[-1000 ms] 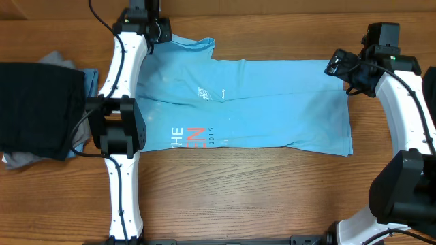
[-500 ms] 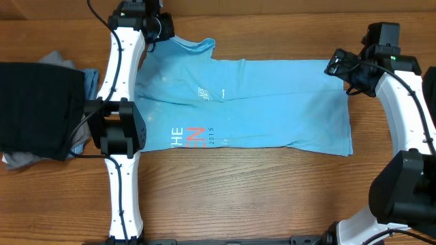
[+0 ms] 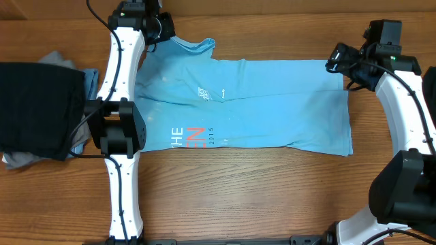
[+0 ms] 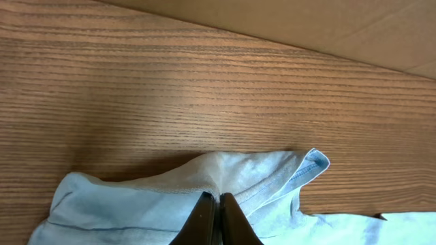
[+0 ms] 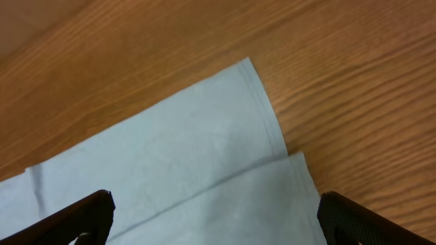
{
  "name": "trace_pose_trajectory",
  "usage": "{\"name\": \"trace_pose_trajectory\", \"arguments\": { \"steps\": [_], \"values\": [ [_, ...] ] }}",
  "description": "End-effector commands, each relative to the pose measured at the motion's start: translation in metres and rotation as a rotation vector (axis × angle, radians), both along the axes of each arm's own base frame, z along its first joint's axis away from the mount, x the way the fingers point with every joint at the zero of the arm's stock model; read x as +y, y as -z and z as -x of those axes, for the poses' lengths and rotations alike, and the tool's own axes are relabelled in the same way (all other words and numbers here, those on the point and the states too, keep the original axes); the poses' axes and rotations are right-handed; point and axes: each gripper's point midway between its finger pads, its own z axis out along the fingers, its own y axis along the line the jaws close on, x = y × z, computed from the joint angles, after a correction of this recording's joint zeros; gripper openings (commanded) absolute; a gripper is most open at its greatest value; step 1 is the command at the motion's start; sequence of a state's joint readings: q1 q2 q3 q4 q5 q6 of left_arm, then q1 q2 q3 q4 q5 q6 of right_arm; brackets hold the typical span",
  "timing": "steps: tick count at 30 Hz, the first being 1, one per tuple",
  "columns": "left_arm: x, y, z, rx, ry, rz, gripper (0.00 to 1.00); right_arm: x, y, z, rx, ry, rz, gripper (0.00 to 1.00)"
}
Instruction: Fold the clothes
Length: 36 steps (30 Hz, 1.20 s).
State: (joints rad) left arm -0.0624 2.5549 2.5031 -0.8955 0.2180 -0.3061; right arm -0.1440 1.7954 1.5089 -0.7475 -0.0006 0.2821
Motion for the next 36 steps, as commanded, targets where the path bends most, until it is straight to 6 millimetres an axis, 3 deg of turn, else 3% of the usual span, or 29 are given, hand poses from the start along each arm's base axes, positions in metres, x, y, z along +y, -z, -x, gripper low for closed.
{"name": "trace_pose_trajectory", "arguments": {
  "steps": [1,4,5,9,12,16,20,27,36],
  "values": [
    [-0.006,-0.003,-0.002,-0.006,0.005,0.023,0.05,0.007,-0.009,-0.015,-0.059,-0.146,0.036,0.93],
    [-0.005,-0.001,0.000,0.008,0.004,0.022,0.05,0.008,-0.001,-0.024,-0.071,-0.249,0.077,0.87],
    [-0.005,0.000,0.001,0.012,0.004,0.021,0.10,0.006,0.003,-0.027,-0.069,-0.277,0.101,0.86],
    [-0.005,0.002,0.004,0.028,0.005,0.020,0.14,-0.019,0.025,-0.040,-0.070,-0.302,0.155,0.84],
    [-0.004,0.004,0.008,0.045,0.000,0.013,0.13,-0.039,0.046,-0.053,-0.085,-0.305,0.168,0.84],
    [0.001,0.008,0.011,0.063,-0.014,-0.010,0.16,-0.045,0.078,-0.068,-0.102,-0.386,0.200,0.86],
    [0.006,0.009,0.011,0.065,-0.029,-0.038,0.17,-0.048,0.103,-0.081,-0.117,-0.403,0.216,0.89],
    [0.007,0.010,0.011,0.068,-0.031,-0.041,0.24,-0.032,0.132,-0.090,-0.152,-0.538,0.200,0.89],
    [0.011,0.011,0.012,0.070,-0.043,-0.060,0.25,-0.030,0.163,-0.084,-0.103,-0.546,0.174,0.77]
  ]
}}
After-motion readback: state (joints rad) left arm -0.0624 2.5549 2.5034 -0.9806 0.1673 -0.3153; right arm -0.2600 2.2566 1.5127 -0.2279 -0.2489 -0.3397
